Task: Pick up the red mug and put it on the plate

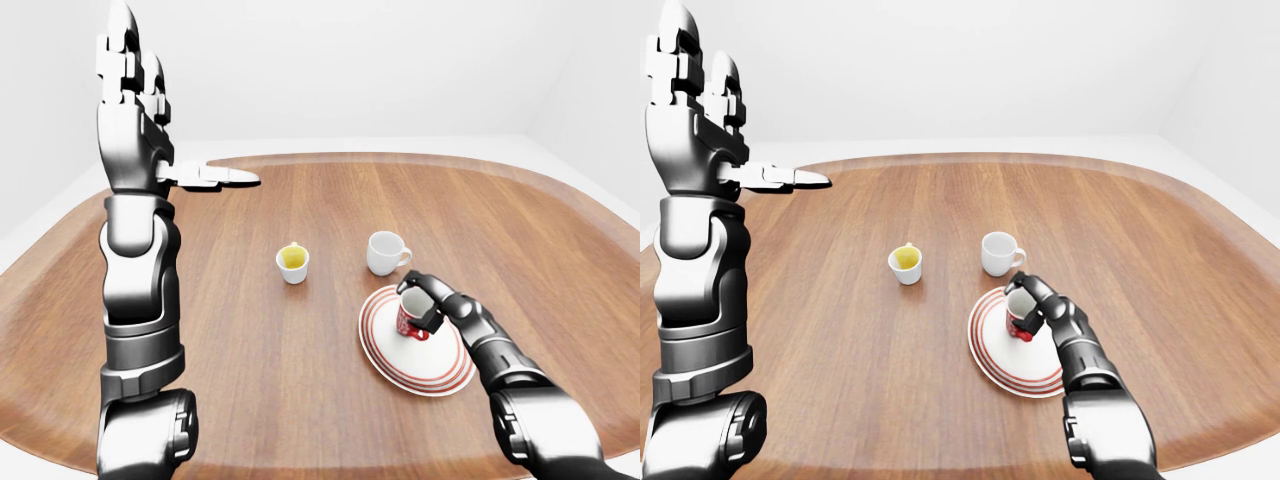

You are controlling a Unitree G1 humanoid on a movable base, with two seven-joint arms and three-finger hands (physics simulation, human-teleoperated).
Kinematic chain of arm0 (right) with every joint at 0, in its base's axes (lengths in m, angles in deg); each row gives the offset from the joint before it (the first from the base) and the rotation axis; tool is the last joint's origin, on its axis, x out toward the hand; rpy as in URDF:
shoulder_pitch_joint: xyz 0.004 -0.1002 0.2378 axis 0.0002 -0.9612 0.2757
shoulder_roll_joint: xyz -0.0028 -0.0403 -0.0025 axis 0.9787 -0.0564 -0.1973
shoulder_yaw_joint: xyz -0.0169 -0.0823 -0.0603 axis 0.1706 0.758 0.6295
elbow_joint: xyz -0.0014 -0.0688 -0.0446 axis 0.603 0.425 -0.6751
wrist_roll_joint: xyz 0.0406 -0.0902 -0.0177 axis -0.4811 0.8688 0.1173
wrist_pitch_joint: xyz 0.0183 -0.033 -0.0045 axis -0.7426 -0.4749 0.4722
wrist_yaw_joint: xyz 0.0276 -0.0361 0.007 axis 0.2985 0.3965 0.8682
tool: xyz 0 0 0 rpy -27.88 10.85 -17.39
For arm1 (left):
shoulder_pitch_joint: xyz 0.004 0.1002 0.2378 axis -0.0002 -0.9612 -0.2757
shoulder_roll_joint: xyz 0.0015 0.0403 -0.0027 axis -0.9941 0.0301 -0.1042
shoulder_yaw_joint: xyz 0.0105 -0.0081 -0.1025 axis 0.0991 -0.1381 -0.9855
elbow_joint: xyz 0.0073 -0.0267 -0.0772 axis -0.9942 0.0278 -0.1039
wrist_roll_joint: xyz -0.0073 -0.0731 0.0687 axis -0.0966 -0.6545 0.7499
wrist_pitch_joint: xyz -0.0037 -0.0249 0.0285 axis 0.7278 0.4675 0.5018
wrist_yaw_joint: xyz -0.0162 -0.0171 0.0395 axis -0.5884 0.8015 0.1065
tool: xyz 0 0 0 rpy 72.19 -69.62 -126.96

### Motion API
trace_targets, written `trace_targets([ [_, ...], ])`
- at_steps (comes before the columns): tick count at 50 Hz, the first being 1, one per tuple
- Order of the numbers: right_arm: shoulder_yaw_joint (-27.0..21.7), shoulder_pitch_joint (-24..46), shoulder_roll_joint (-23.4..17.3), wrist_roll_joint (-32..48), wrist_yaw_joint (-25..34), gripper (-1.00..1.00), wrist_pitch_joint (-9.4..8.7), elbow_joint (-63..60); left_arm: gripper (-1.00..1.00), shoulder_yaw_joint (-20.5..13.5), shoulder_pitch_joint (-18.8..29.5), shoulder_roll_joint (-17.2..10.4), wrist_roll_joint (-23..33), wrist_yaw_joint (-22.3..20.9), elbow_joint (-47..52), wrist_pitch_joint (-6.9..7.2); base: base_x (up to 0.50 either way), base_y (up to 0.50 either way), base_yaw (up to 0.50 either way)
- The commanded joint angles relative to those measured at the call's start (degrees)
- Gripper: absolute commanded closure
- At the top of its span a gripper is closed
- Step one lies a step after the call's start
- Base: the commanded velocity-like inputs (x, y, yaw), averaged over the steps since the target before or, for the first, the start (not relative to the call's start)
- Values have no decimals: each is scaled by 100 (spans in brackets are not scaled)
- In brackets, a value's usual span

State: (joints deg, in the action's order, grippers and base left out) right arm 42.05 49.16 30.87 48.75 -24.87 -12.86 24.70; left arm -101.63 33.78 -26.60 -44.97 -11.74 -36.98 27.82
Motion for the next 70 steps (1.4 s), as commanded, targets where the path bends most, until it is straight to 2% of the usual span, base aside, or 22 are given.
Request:
trace_targets([
  [1, 6, -26, 11, -390, -567, 100, -70, 144, -100, -12, -30, -5, -8, 9, 8, 0, 0, 0, 0],
  [11, -11, -112, -22, -353, -543, 100, -89, 92, -100, -6, -39, 5, -12, 12, 7, 0, 0, 0, 0],
  [17, 17, -167, 21, -312, -641, 100, 24, 252, -100, 1, -56, 18, -6, 16, -7, 0, 0, 0, 0],
  [59, 47, -194, 120, -371, -793, 100, 24, 534, -100, -1, -88, 31, -27, 28, -20, 0, 0, 0, 0],
  [60, 45, -196, 117, -372, -792, 89, 24, 528, -100, -4, -85, 30, -31, 26, -21, 0, 0, 0, 0],
  [65, 41, -203, 105, -372, -778, 88, 24, 503, -100, -6, -84, 28, -43, 23, -15, 0, 0, 0, 0],
  [66, 42, -203, 104, -371, -773, 79, 24, 503, -100, -3, -84, 29, -42, 23, -7, 0, 0, 0, 0],
  [70, 39, -200, 93, -369, -759, 70, 24, 479, -100, -5, -71, 22, -43, 23, -13, 0, 1, 0, 1],
])
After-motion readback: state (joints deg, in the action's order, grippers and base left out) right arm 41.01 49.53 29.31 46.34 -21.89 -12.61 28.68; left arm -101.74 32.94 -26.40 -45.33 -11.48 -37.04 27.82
